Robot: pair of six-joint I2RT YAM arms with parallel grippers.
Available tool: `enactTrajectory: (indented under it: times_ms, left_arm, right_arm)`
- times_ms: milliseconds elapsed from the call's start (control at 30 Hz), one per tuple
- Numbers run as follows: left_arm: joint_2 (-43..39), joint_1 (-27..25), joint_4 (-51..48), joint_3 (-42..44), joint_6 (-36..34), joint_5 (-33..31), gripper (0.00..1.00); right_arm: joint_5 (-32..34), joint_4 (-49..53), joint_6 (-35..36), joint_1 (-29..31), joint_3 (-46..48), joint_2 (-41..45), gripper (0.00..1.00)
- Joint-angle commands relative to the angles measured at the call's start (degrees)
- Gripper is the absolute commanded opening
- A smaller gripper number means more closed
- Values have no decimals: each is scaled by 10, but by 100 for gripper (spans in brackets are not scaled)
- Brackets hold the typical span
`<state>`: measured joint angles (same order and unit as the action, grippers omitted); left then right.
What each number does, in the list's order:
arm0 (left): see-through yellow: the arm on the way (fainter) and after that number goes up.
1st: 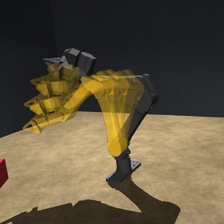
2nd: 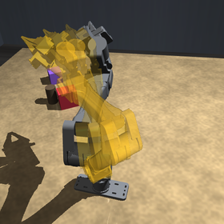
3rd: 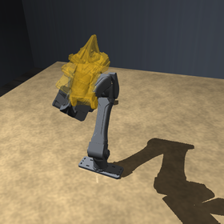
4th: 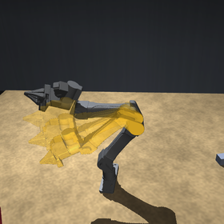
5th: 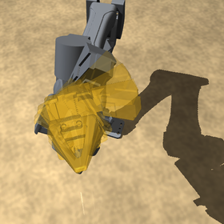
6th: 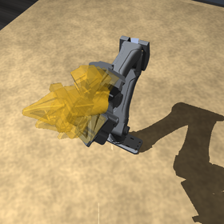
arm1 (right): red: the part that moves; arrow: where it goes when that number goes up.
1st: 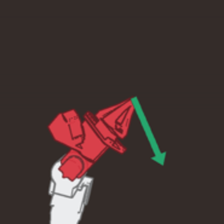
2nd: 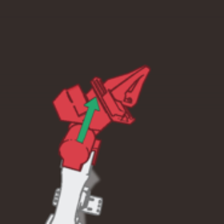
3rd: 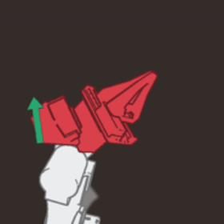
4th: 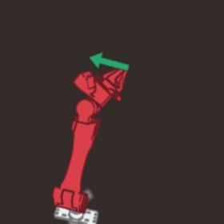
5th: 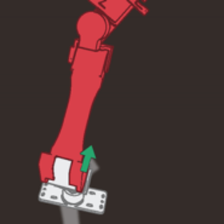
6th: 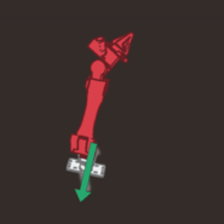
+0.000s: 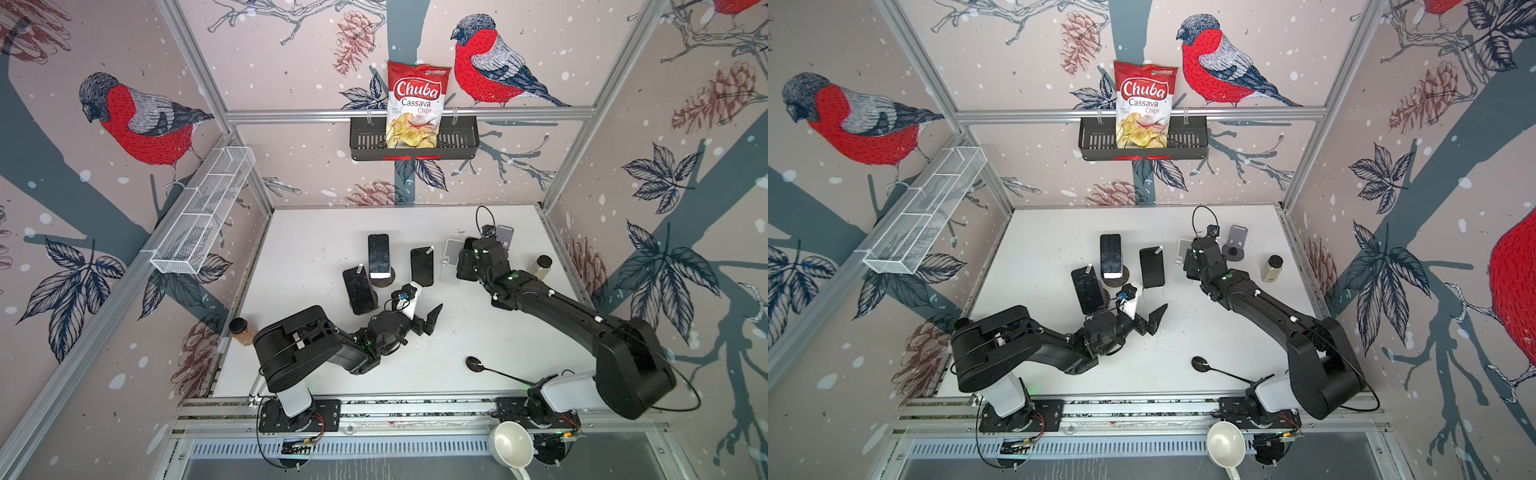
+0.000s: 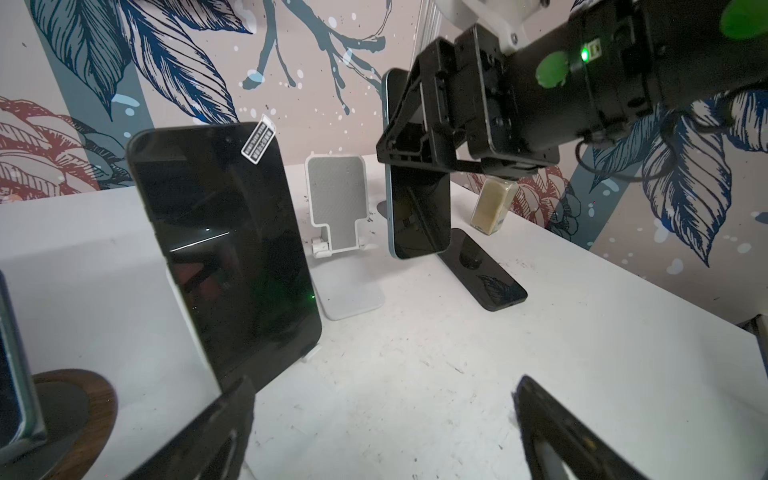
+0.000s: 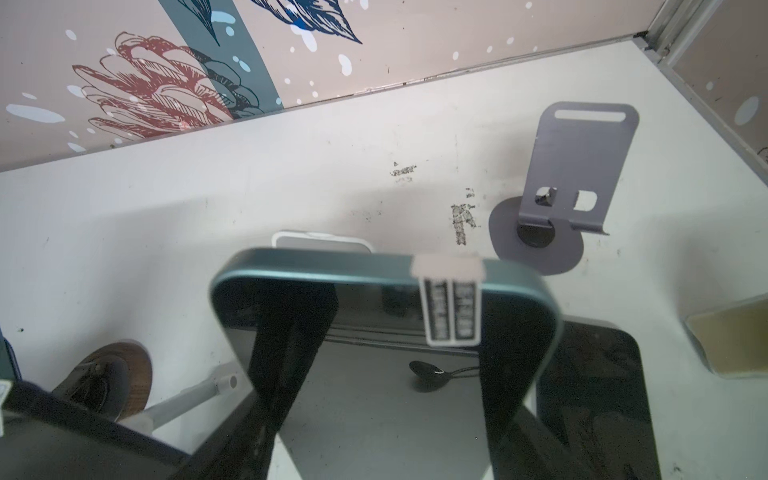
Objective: Remove the phone from the phone stand
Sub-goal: 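Close the right gripper on the teal-edged phone and lift it off the white stand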
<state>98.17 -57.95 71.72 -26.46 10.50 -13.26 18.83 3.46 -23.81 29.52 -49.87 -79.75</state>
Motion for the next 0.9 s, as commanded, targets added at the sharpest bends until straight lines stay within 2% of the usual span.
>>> enactTrajectory:
  times_ms: [0, 600, 867]
  left_arm:
    - [1, 0, -8, -8, -8, 16, 96]
    - [1, -1, -16, -17, -13, 13, 96]
    - [-7, -5, -81, -43, -24, 13, 96]
  right_arm:
    - [-28, 18, -3, -5, 10, 14, 72]
    - [-95, 46, -18, -39, 63, 4, 72]
    - [-142, 47, -16, -70, 64, -32, 72]
